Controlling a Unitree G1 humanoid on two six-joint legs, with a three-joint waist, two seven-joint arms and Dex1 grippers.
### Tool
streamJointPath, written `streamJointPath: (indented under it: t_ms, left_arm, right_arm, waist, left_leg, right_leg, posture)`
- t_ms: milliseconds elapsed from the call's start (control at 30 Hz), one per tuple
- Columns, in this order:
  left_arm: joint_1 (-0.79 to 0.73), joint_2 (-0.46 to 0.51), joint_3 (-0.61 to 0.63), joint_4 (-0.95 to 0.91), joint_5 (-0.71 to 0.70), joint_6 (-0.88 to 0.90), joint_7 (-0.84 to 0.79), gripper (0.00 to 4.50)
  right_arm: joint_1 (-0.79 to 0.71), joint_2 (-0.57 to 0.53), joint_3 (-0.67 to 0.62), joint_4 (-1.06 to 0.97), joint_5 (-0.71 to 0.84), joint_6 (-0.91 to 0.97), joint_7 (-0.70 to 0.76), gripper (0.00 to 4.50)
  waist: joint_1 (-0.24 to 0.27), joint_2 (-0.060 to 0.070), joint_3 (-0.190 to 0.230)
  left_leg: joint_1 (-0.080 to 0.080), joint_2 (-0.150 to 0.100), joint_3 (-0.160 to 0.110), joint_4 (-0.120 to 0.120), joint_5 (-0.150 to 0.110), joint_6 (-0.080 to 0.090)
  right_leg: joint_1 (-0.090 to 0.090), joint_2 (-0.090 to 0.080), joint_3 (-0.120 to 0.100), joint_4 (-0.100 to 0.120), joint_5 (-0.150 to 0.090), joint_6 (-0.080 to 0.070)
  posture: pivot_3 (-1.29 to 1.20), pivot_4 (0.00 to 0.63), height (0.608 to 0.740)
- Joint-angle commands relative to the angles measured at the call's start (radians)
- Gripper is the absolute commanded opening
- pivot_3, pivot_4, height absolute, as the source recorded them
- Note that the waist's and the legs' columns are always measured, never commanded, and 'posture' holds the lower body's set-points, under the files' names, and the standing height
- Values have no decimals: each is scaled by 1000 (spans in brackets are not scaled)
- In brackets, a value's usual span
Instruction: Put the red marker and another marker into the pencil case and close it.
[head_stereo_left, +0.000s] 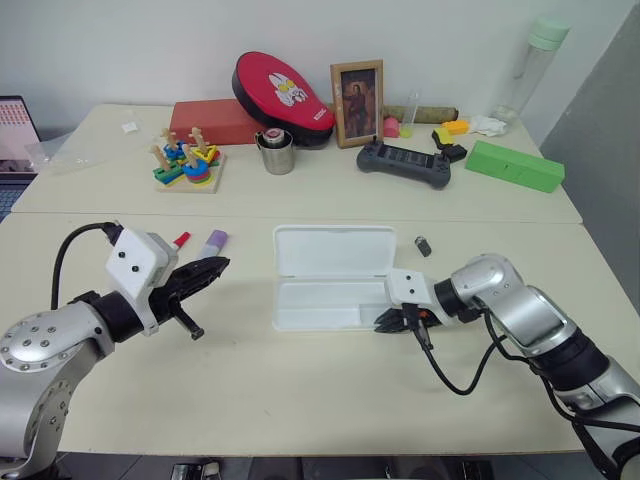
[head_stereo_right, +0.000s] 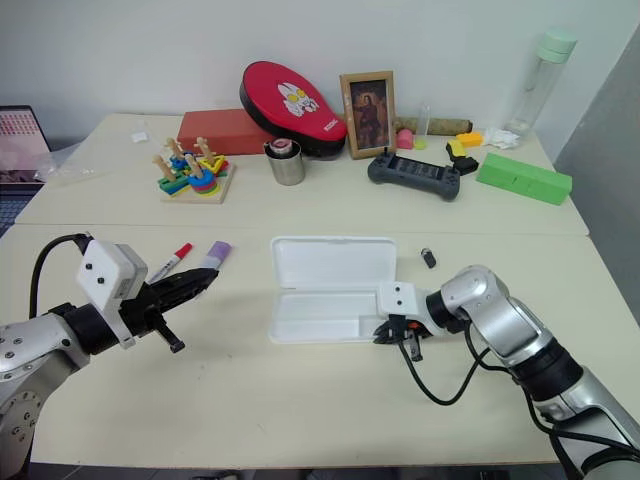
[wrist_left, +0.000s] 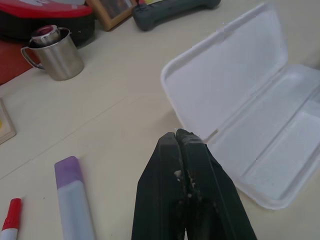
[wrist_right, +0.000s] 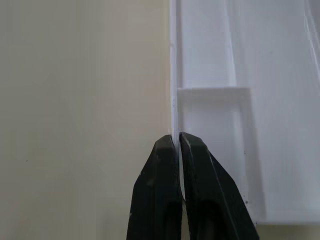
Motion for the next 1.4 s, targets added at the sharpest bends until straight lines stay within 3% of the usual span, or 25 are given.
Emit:
streamJointPath:
  t_ms: [33,267,500,867,1100,1400]
  left_arm:
    - [-15,4,-2,1,7,-18,-9,0]
    - [-37,23,-5,20,-1,-1,-26,0]
    - [-61,38,-16,41,4,0,-50,0]
    - [-87,41,-35,59,10,-4,-58,0]
    - [-88,36,-36,56,13,-1,-57,0]
    - [-81,45,-30,62,11,7,-66,0]
  right_arm:
    - [50,-24,-12,-78,19,-18,1,63]
    - [93,-35,-28,-137,29,29,-30,63]
    - [119,-35,-89,-255,136,196,-61,63]
    - [156,-78,-67,-265,143,177,-89,63]
    - [157,-75,-86,-269,183,188,-86,2091]
    - [130,-81,-164,-284,302,233,-70,4280]
  waist:
    - [0,0,0]
    - [0,0,0]
    - [0,0,0]
    - [0,0,0]
    - [0,0,0]
    - [0,0,0]
  left_leg:
    - [0,0,0,0,0,0]
    - [0,0,0,0,0,0]
    - [0,0,0,0,0,0]
    - [0,0,0,0,0,0]
    - [0,0,0,0,0,0]
    - [0,0,0,0,0,0]
  right_leg:
    - [0,0,0,0,0,0]
    - [0,0,0,0,0,0]
    - [0,0,0,0,0,0]
    - [0,0,0,0,0,0]
    - [0,0,0,0,0,0]
    - [0,0,0,0,0,0]
  posture:
    - [0,150,740]
    - [0,150,740]
    - [0,150,740]
    - [0,150,740]
    - [0,150,740]
    - [0,150,740]
